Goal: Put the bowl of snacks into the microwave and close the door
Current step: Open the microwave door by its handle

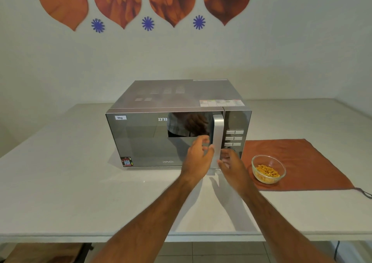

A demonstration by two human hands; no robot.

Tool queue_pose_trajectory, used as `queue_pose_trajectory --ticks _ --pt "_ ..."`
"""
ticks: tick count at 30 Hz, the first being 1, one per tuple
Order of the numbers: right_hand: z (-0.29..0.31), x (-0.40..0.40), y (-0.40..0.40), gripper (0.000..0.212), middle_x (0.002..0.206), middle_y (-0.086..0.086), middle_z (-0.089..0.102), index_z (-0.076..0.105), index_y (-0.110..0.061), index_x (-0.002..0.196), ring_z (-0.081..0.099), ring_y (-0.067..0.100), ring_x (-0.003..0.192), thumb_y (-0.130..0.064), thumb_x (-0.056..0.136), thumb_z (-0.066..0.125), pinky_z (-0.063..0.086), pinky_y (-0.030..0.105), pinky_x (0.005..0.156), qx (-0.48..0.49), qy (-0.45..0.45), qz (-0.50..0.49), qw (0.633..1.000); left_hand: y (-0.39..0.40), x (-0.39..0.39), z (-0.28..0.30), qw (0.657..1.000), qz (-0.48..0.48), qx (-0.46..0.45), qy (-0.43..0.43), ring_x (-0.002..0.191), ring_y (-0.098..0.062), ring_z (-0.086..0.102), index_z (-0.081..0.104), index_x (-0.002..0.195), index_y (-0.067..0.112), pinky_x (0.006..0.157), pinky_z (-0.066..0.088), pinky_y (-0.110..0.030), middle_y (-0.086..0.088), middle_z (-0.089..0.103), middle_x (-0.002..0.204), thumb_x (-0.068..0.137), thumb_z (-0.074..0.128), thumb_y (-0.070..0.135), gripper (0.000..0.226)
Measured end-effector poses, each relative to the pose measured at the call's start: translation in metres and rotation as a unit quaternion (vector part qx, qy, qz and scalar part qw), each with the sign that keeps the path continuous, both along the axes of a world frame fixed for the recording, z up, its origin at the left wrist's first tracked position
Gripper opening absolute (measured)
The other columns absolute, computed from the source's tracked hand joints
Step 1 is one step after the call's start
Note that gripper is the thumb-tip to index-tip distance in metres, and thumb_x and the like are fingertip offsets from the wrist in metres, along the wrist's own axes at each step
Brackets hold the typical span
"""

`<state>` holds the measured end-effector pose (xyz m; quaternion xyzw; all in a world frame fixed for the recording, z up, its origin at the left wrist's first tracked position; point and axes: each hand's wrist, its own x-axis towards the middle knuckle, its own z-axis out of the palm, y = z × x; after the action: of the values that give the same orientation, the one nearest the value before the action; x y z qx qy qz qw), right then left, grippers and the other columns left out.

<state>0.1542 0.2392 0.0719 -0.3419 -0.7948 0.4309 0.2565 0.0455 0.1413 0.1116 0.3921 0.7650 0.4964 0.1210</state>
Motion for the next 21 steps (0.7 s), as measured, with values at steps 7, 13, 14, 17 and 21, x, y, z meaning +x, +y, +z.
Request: queue_pose_trajectory --ticks 7,13,14,17,21 --pt "0.007 -0.011 0.01 0.049 0.144 0.001 0.062 0.051 -0.02 0.145 0.062 0.022 0.129 -0.046 0.103 0.049 0.049 0.045 0.113 0.015 -0.009 0.039 0.999 0.023 0.004 0.018 0.999 -0.015 0.038 -0.013 0.134 -0.02 0.06 0.048 0.152 0.022 0.107 0.05 -0.032 -0.003 0.061 0.149 0.111 0.047 0.038 0.045" --pt "0.003 -0.014 0.014 0.053 0.146 0.002 0.06 0.05 -0.018 0.144 0.059 0.024 0.133 -0.048 0.101 0.045 0.043 0.034 0.11 -0.011 -0.007 0.047 0.999 0.034 -0.001 0.015 1.0 0.004 0.02 -0.023 0.142 -0.026 0.055 0.048 0.155 0.021 0.117 0.047 -0.045 -0.004 0.058 0.155 0.11 0.046 0.039 0.048" --pt "0.004 -0.013 0.013 0.059 0.147 0.003 0.059 0.049 -0.018 0.145 0.058 0.025 0.134 -0.054 0.098 0.044 0.043 0.034 0.111 -0.015 -0.003 0.051 0.999 0.034 -0.002 0.015 1.0 0.006 0.02 -0.023 0.141 -0.026 0.055 0.049 0.154 0.021 0.117 0.047 -0.045 -0.005 0.058 0.154 0.11 0.047 0.04 0.048" --pt "0.003 -0.012 0.013 0.073 0.149 0.003 0.056 0.046 -0.022 0.144 0.057 0.025 0.134 -0.071 0.09 0.039 0.042 0.039 0.116 -0.032 0.018 0.061 0.997 0.035 -0.002 0.013 0.999 0.007 0.021 -0.023 0.14 -0.026 0.056 0.051 0.153 0.019 0.117 0.048 -0.043 -0.006 0.06 0.152 0.11 0.048 0.039 0.047" --pt "0.004 -0.011 0.01 0.066 0.154 0.005 0.052 0.042 -0.017 0.15 0.053 0.028 0.139 -0.054 0.095 0.04 0.041 0.043 0.117 -0.03 0.006 0.056 0.998 0.035 -0.002 0.015 0.999 0.009 0.024 -0.029 0.14 -0.025 0.057 0.052 0.153 0.018 0.117 0.045 -0.039 -0.005 0.06 0.152 0.11 0.049 0.038 0.047"
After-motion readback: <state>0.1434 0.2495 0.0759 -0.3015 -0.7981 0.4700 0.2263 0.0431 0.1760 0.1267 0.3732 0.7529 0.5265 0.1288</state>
